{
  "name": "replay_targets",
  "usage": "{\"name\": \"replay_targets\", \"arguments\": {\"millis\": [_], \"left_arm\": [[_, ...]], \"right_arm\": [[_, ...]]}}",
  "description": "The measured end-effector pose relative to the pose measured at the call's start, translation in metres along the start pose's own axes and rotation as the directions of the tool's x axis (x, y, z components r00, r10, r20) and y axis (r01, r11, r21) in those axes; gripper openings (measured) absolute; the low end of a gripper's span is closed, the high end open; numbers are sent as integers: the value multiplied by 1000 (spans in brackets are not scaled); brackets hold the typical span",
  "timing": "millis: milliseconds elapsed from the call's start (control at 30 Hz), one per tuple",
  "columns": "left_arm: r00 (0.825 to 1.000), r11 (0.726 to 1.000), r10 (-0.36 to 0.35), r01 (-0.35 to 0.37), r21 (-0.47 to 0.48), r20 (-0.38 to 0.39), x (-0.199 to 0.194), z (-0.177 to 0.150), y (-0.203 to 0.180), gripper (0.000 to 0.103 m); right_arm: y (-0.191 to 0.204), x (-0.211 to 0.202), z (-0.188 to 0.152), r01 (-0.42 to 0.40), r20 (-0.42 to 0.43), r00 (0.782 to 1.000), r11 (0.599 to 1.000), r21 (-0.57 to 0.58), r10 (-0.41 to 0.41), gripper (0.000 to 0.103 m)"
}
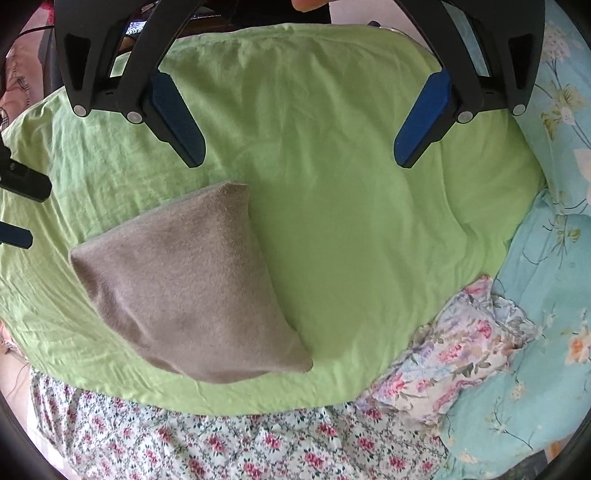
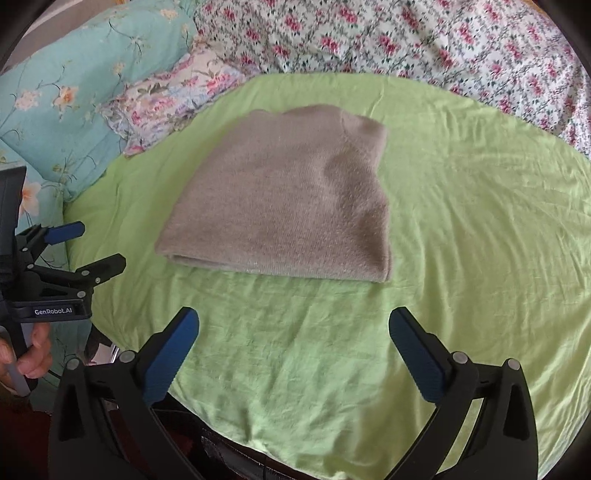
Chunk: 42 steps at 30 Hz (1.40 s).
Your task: Fold small clothes
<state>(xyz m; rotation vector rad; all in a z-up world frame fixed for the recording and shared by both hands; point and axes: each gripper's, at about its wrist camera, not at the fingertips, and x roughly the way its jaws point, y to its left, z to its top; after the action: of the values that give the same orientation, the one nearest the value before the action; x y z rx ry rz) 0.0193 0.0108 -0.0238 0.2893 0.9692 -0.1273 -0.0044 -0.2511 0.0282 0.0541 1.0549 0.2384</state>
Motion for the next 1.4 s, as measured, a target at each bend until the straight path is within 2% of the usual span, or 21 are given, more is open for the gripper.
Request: {"name": "replay_targets", "arguments": {"millis": [300,800,1000,1400], "left_arm": [[1000,1000,0,0,6,-2,13,14,-3,102],[999,1000,-6,7,-28,37,23,50,6,102],[997,997,-54,56,-53,50,27,56,8,102],[995,993,-85,89,-80,54,37,60,12,102]], "right_arm": [[5,22,21,-16,-26,1000,1000,-25,16,103],[-7,37,67,-24,-8,1000,999,-33,24,103],[-10,42,77,-29,-11,1000,999,-43,28,103],[-13,53,82,-12,-33,999,999,-36,11,103]]}}
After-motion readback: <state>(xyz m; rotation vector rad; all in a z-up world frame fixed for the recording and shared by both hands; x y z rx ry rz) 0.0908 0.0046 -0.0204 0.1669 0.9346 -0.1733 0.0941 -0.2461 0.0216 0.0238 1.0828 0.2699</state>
